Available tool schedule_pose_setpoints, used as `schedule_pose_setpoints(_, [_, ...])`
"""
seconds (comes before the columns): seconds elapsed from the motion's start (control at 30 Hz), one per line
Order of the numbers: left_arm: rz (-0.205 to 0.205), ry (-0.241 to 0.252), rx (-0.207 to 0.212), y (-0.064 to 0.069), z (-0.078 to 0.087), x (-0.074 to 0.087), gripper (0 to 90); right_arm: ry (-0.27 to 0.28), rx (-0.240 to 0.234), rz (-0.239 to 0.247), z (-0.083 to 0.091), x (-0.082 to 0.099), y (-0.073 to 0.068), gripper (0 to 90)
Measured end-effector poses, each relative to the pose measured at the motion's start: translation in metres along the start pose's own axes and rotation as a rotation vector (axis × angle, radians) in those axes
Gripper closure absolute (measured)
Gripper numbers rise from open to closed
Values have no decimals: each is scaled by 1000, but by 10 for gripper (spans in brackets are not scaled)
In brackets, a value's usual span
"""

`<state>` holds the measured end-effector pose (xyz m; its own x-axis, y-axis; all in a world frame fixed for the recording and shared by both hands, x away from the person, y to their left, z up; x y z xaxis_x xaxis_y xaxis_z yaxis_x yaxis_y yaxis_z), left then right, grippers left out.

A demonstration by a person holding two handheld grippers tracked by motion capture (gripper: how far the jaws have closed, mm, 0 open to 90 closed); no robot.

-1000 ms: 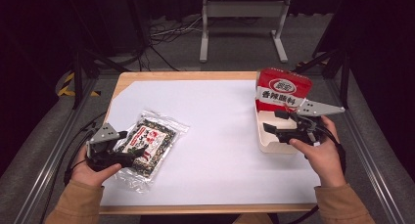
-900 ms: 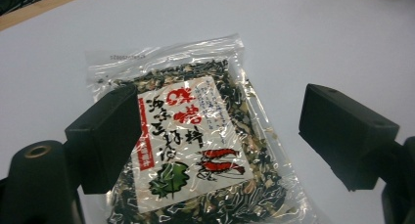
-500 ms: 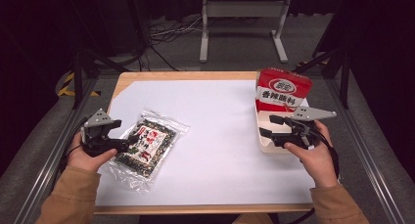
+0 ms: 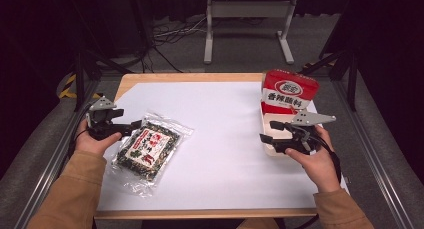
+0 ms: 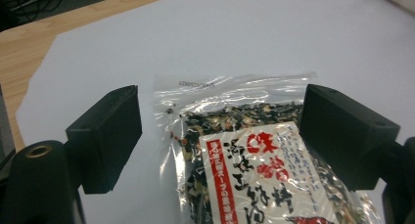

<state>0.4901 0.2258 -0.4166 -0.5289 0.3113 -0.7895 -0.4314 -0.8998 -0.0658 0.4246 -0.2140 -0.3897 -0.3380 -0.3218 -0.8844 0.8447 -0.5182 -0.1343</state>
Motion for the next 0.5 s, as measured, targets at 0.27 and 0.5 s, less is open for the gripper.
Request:
schedule_pose_setpoints(0.27, [61, -20, 23, -9, -23, -10, 185, -4, -4, -4, -2, 2, 0, 366])
schedule_pose_setpoints(0.5, [77, 0, 32, -15, -40, -14, 182, -6, -7, -6, -3, 4, 0, 366])
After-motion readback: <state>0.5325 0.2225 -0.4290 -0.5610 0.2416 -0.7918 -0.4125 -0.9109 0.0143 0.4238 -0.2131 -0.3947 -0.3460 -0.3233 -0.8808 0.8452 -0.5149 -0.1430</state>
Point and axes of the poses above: each handheld gripper's, and its own axes: z roughly backward along the jaws, x roughly out of its underside, y roughly to its right, the point moved 9 cm from there along -z, roughly forward along the jaws, and after that the axes turned 12 degrees about -x, right-handed, at the moved point
